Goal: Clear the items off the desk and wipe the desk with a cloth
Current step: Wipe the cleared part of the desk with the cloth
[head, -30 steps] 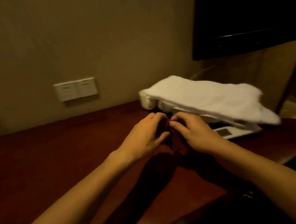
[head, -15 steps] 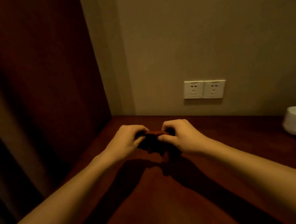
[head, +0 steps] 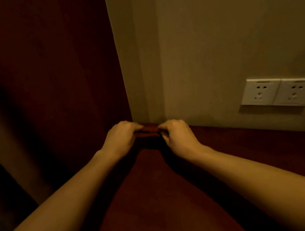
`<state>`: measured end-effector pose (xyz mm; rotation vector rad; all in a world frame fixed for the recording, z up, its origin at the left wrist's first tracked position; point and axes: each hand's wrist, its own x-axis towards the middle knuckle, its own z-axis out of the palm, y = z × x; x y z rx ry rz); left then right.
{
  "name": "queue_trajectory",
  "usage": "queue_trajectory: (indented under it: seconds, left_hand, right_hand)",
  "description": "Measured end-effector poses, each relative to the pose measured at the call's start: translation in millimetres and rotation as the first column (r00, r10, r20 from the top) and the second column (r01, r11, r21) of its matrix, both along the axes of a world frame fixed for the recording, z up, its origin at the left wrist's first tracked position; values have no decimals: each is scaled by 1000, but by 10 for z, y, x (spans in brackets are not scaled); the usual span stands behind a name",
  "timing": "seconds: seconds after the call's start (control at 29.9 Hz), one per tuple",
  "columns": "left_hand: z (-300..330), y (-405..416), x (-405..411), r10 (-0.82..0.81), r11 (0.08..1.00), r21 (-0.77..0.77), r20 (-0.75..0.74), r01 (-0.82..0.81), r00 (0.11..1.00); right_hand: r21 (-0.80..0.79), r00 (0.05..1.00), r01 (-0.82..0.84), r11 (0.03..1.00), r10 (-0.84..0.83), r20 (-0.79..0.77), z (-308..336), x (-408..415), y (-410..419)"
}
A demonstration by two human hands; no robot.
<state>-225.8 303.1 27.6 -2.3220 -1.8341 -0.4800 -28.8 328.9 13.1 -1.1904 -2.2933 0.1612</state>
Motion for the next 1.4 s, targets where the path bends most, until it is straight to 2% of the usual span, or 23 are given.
queue_trajectory:
  seconds: [0.1, 0.23, 0.37, 0.5, 0.73, 0.83, 0.94, 1.24, 1.4]
  left_hand:
    - [-320, -90, 23, -39, 972, -233, -106, 13, 994]
    - [-461, -120, 209, -95, 955, -284, -43, 79, 995]
    - [-505, 28, 308, -12, 952, -307, -67, -9, 998]
    - [-529, 199, 300, 30, 947, -314, -119, -66, 992]
    - [-559, 772, 121, 96, 933, -335, -117, -130, 989]
    - [-559, 909, 73, 97, 943, -314, -63, -112, 993]
    - [-546, 989, 19, 95, 928, -349, -116, -130, 989]
    - [-471, 342, 127, 85, 929, -341, -186, -145, 979]
    - [-431, -260, 143, 49, 924, -367, -154, -103, 987]
  right_hand:
    - [-97, 996, -62, 993, 68, 65, -306, -17, -92]
    - [-75, 991, -19, 997, 29, 128, -457, -137, -139]
    - [-155, 944, 51, 987, 3, 329, -473, -278, -123]
    - [-160, 902, 103, 982, -24, 431, -512, -390, 76]
    - [-259, 903, 64, 964, 54, 427, -564, -524, 756]
    - [-264, 905, 62, 963, 57, 421, -592, -558, 943]
    - [-264, 910, 67, 962, 50, 411, -584, -587, 995]
    - [-304, 904, 42, 952, 93, 417, -462, -466, 366]
    - [-302, 898, 49, 952, 90, 431, -470, -392, -261]
